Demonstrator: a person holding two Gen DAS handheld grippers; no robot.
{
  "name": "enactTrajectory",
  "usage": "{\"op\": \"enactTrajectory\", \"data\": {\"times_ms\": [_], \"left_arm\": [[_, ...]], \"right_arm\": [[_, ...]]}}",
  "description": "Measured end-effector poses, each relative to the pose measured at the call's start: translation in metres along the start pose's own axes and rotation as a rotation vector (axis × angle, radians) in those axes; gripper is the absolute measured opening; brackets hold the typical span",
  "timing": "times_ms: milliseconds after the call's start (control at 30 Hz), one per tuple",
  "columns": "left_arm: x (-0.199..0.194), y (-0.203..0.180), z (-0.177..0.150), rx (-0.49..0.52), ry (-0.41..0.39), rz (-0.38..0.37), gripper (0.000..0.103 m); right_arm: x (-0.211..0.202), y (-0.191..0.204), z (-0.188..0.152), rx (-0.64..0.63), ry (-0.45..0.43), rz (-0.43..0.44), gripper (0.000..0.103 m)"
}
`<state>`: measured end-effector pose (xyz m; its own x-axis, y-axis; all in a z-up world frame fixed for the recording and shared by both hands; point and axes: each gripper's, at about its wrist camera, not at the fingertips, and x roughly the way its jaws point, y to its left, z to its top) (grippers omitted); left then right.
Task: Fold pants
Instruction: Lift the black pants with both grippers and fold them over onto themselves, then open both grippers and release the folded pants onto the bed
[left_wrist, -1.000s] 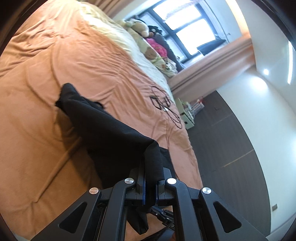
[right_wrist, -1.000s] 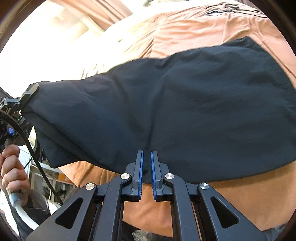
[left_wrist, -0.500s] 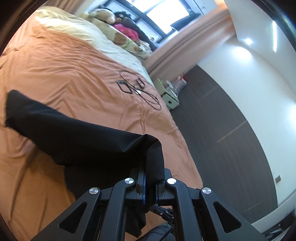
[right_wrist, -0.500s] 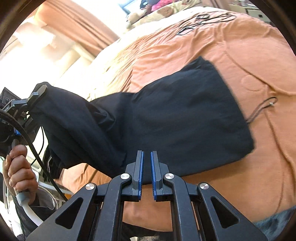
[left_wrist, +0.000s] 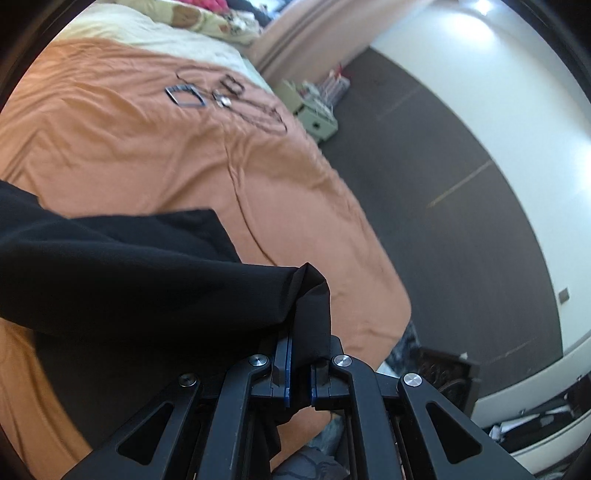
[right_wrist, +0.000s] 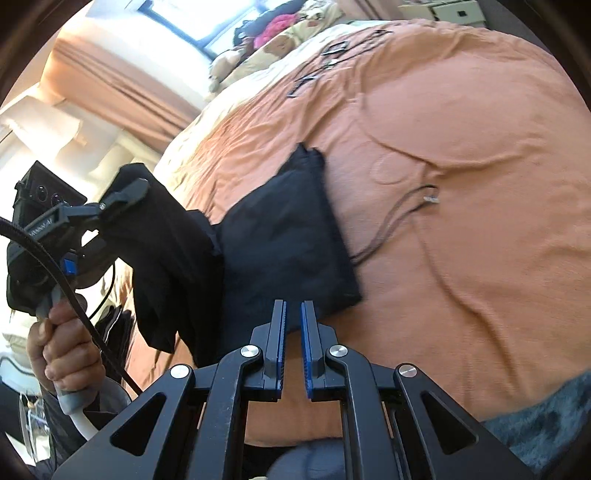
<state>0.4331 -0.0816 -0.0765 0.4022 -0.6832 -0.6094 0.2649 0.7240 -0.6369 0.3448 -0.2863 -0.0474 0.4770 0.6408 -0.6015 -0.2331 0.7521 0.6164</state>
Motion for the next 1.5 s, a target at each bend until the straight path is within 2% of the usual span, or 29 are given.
{"op": "enactTrajectory", "data": {"times_ms": [200, 333, 867, 1033, 1067, 1100, 1133, 1167, 1200, 1233, 1267, 1500], "left_arm": [[0.050, -0.004, -0.012, 0.039, 0.141, 0.018, 0.007], [0.064, -0.008, -0.024, 0.092, 0.209, 0.053, 0.007], [0.041, -0.006, -0.069, 0.042, 0.213, 0.014, 0.006], [0.048, -0.010, -0.081, 0.049, 0.255, 0.029, 0.009], [0.048, -0.008, -0.082, 0.039, 0.261, 0.037, 0.017], [0.047, -0.006, -0.083, 0.019, 0.268, 0.032, 0.030], [0.044, -0.003, -0.085, 0.003, 0.265, 0.020, 0.037], [0.039, -0.002, -0.086, -0.009, 0.251, 0.015, 0.049], [0.034, 0.000, -0.087, -0.014, 0.231, 0.018, 0.058], [0.028, 0.002, -0.087, -0.018, 0.215, 0.023, 0.061], [0.023, 0.005, -0.088, -0.025, 0.202, 0.025, 0.061], [-0.012, 0.043, -0.090, -0.111, 0.128, 0.104, 0.061]], "right_arm": [[-0.010, -0.021, 0.001, 0.039, -0.004, -0.008, 0.005], [-0.014, -0.032, 0.001, 0.062, -0.007, -0.010, 0.005], [-0.015, -0.027, 0.002, 0.044, -0.009, 0.025, 0.005], [-0.013, -0.026, 0.002, 0.054, -0.002, 0.041, 0.005], [-0.012, -0.026, 0.001, 0.059, -0.001, 0.042, 0.006], [-0.011, -0.026, 0.001, 0.064, 0.003, 0.044, 0.007], [-0.010, -0.027, 0.002, 0.068, 0.005, 0.051, 0.015], [-0.010, -0.026, 0.002, 0.072, 0.002, 0.055, 0.022], [-0.010, -0.025, 0.002, 0.075, -0.003, 0.060, 0.038], [-0.011, -0.024, 0.003, 0.074, -0.013, 0.068, 0.051], [-0.011, -0.022, 0.005, 0.067, -0.021, 0.076, 0.053], [0.010, -0.006, 0.011, 0.009, 0.007, 0.063, 0.053]]}}
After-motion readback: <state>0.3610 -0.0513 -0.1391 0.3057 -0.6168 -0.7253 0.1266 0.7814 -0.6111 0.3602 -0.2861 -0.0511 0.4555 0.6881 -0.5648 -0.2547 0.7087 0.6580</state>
